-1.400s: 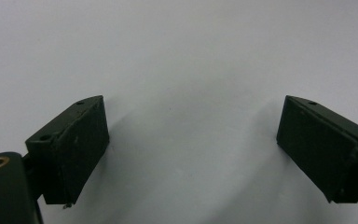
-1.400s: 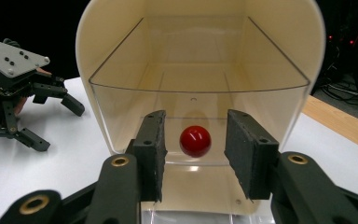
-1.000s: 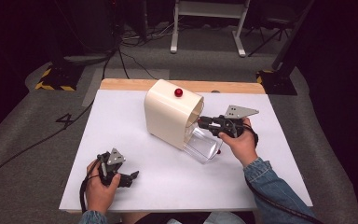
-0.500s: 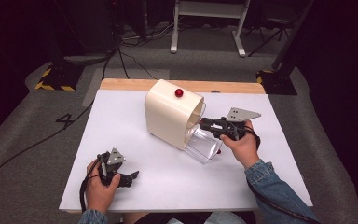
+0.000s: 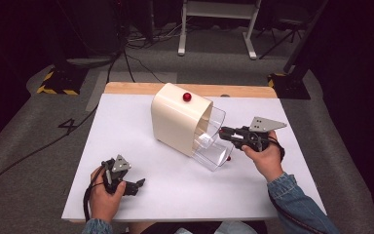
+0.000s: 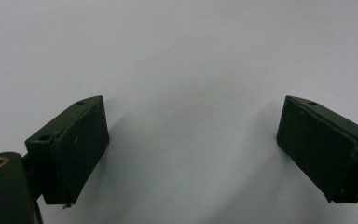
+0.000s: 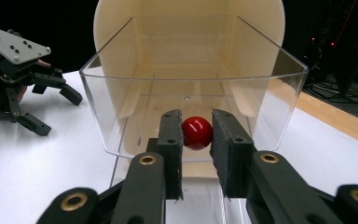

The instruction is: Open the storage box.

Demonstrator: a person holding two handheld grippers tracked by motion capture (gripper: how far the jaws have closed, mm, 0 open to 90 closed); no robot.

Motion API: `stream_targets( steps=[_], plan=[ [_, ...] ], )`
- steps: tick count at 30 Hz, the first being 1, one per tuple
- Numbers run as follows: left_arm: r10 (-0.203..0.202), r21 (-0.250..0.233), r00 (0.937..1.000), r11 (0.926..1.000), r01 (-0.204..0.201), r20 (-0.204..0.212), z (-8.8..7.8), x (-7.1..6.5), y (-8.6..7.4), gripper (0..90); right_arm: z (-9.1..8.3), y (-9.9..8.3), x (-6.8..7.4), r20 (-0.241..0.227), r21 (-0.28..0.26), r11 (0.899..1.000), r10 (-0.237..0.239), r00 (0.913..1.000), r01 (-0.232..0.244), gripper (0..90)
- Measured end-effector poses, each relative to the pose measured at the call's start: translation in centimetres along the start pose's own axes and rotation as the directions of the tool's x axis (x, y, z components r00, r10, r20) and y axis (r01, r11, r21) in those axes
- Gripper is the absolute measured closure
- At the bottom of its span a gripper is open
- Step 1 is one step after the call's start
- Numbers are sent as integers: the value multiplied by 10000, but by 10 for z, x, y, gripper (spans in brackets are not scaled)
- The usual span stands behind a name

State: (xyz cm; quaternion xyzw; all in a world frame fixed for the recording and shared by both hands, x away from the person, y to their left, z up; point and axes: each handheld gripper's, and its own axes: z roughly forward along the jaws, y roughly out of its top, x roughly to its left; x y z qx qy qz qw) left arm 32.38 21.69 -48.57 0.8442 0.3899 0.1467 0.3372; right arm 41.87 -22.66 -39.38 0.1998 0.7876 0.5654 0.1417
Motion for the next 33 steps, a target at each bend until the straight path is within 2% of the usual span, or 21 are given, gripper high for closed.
stream_targets(
  steps=[10, 18, 21, 23, 24, 26, 33],
  plan=[
    [-12, 7, 10000, 10000, 12, 1, 0, 0, 0, 93, -20, -8, 1, 55, -54, 9999, 89, 9999, -89, 742],
    [-33, -12, 10000, 10000, 33, 12, 0, -1, 0, 93, -22, -14, 3, 125, 197, 9998, -21, 9999, 18, 740],
    [-27, -11, 10000, 10000, 27, 5, 0, -1, 0, 93, -22, -16, 2, 66, 410, 9991, 128, 9999, -130, 736],
    [-20, -15, 10000, 10000, 20, -6, 0, -1, 0, 93, -23, -18, 1, 158, 671, 9974, 253, 9996, -263, 594],
    [-22, -14, 10000, 10000, 22, -9, 0, -1, 0, 94, -23, -19, 1, 235, 805, 9964, 245, 9994, -264, 568],
    [-22, -12, 10000, 10000, 22, -11, 0, -1, 0, 94, -28, -22, -1, 419, 954, 9951, 202, 9989, -241, 553],
    [-28, -9, 10000, 10000, 28, -1, 0, -1, 0, 93, -43, -24, -1, 571, 994, 9948, 183, 9982, -239, 513]
  ],
)
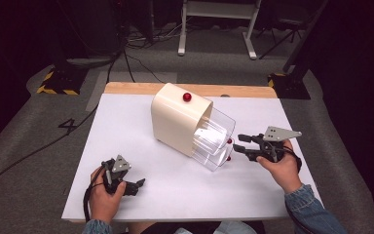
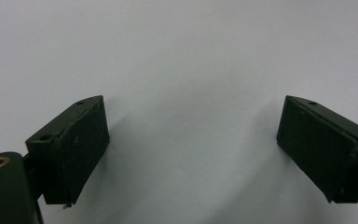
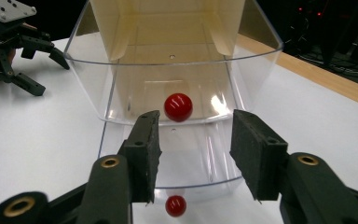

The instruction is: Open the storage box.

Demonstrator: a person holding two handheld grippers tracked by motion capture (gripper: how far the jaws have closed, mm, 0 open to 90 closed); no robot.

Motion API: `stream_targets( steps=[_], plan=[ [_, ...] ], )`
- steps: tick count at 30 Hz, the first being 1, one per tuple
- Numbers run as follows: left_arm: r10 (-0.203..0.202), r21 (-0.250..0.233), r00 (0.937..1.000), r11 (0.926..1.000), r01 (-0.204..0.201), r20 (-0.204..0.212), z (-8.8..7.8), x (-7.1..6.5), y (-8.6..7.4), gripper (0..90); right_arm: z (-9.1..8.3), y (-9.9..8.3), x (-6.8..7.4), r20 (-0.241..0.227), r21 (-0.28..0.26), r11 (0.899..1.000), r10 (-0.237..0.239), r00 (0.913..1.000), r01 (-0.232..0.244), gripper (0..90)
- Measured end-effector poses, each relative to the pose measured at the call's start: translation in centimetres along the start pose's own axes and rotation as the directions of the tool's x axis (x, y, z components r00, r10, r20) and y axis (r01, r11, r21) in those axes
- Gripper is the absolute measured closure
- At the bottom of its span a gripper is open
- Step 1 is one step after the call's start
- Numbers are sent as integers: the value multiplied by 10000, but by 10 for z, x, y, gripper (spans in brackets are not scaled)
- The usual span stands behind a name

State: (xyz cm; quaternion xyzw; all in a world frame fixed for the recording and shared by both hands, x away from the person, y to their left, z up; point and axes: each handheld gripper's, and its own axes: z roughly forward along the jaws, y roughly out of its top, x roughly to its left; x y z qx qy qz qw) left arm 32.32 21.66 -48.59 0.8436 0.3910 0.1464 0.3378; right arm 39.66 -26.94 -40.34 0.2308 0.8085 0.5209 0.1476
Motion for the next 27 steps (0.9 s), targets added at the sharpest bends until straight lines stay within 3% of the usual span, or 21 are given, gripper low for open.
stream_targets(
  steps=[12, 17, 27],
  plan=[
    [5, 8, 10000, 10000, -5, 2, 0, 0, 0, 94, -41, -14, -10, 626, 300, 9978, 571, 9964, -590, 431],
    [30, 10, 10000, 10000, -30, -7, 0, 1, 0, 93, -59, -27, -13, 1043, 770, 9945, 626, 9926, -708, 413],
    [32, 12, 10000, 10000, -32, 0, 0, 1, 0, 93, -77, -48, -20, 1492, 1433, 9836, 876, 9849, -1092, 399]
  ],
)
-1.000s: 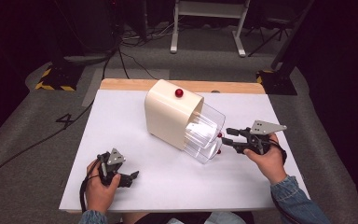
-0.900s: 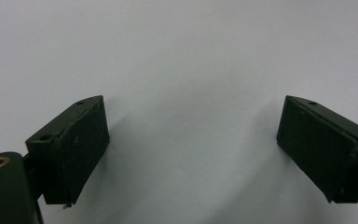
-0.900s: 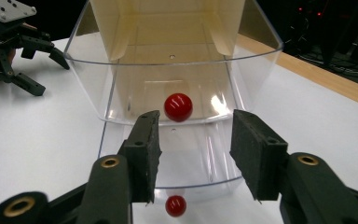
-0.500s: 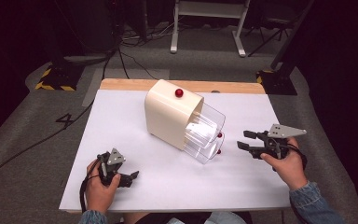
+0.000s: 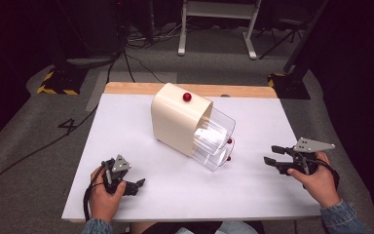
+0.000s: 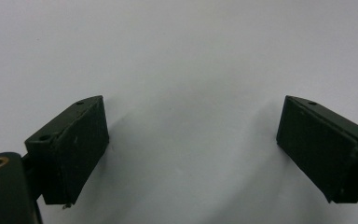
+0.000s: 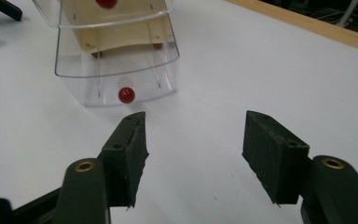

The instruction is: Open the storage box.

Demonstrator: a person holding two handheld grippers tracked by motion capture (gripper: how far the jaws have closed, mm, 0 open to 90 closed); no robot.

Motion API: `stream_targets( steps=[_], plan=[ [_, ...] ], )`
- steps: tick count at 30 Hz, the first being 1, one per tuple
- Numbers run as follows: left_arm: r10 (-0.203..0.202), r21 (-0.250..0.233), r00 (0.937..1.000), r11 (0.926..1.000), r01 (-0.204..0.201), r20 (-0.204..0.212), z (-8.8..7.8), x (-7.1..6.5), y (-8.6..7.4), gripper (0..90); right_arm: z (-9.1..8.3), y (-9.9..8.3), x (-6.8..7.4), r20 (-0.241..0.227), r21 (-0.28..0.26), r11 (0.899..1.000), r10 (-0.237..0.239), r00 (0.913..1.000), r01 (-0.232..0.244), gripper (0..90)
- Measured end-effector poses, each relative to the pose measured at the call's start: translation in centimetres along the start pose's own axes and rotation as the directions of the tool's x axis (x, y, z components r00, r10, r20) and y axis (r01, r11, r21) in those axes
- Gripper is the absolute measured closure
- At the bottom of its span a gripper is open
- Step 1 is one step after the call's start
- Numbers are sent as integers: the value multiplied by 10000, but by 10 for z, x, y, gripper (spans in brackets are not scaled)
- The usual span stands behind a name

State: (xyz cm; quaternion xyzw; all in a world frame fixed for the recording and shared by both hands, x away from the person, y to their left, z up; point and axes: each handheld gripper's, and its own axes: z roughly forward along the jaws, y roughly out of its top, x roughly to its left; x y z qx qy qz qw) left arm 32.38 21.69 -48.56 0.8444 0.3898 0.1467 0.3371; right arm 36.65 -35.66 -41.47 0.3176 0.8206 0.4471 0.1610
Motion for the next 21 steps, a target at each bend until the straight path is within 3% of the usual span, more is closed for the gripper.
stream_targets(
  steps=[17, 21],
  plan=[
    [11, -2, 10000, 10000, -11, -20, 0, 0, 0, 93, -6, -47, -27, 709, 862, 9925, 808, 9942, -868, 383],
    [8, -2, 10000, 10000, -8, -18, 0, 0, 0, 93, -2, -55, -27, 709, 835, 9931, 762, 9946, -820, 383]
  ],
)
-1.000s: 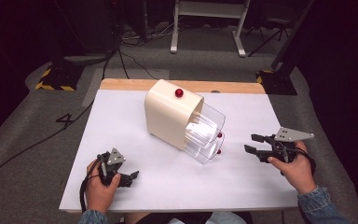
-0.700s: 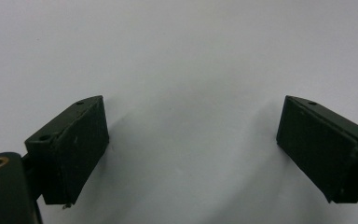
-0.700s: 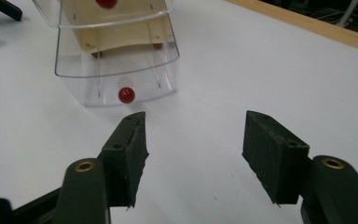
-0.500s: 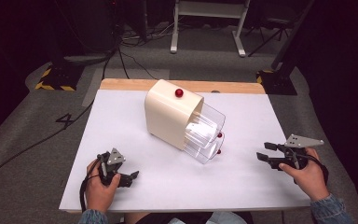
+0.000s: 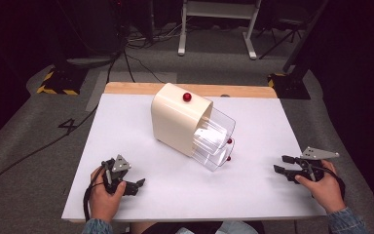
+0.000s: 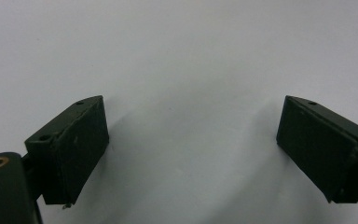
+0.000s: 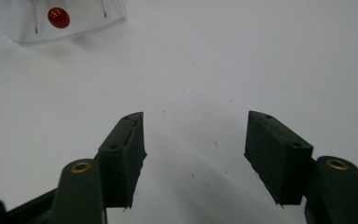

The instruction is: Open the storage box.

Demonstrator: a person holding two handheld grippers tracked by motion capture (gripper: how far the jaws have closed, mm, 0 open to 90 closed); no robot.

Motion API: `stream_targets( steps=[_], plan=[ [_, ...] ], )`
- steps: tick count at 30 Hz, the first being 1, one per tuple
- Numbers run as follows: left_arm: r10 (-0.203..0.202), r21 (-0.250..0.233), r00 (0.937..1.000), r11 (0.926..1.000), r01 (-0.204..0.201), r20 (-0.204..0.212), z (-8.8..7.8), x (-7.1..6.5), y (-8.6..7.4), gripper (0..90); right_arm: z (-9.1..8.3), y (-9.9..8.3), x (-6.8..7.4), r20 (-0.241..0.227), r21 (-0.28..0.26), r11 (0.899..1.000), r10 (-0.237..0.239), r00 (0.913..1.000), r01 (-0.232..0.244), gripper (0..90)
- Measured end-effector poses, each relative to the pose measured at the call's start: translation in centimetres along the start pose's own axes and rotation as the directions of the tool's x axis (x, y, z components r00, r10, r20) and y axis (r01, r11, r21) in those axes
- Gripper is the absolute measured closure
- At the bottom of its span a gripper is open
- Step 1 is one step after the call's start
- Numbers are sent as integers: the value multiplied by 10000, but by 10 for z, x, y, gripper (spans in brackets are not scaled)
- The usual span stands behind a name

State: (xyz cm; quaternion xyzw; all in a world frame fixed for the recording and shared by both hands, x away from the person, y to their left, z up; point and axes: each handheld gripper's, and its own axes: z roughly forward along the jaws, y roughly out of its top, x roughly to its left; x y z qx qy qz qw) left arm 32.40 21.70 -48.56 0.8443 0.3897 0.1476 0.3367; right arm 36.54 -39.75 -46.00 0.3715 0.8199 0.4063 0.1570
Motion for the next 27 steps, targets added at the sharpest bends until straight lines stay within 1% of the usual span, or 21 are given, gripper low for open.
stream_targets(
  steps=[2, 8, 10, 11, 12, 13, 14, 15, 16, 18, 27],
  plan=[
    [-17, 5, 10000, 10000, 17, 19, 0, 0, 0, 93, 3, -2, 2, -41, -119, 9999, -78, 10000, 78, 383],
    [5, -2, 10000, 10000, -5, 0, 0, 0, 0, 93, 13, -5, 6, -11, 34, 9998, -221, 9998, 221, 358],
    [-9, 6, 10000, 10000, 8, 17, 0, 0, 0, 93, 20, -9, 8, 95, 461, 9979, -454, 9989, 449, 260],
    [-6, 6, 10000, 10000, 6, 16, 0, 0, 0, 93, 23, -8, 9, -4, 731, 9959, -527, 9986, 526, 216],
    [-9, 8, 10000, 10000, 9, 20, 0, 0, 0, 93, 24, -8, 11, 23, 842, 9940, -705, 9975, 701, 206],
    [-9, 9, 10000, 10000, 9, 17, 0, 0, 0, 93, 24, -7, 12, 166, 888, 9933, -755, 9970, 738, 163],
    [-11, 9, 10000, 10000, 11, 19, 0, 0, 0, 93, 26, -7, 12, 399, 949, 9935, -662, 9970, 622, 119],
    [-11, 9, 10000, 10000, 11, 19, 0, 0, 0, 93, 26, -7, 12, 399, 949, 9935, -662, 9970, 622, 119],
    [-9, 6, 10000, 10000, 9, 14, 0, 0, 0, 93, 26, -7, 10, 407, 965, 9942, -521, 9978, 480, 118],
    [-9, 7, 10000, 10000, 9, 14, 0, 0, 0, 93, 26, -8, 10, 405, 953, 9944, -495, 9980, 455, 118],
    [14, 31, 10000, 10000, -14, 3, 0, 0, 0, 93, 26, -8, 11, 406, 928, 9945, -527, 9978, 487, 125]
  ],
)
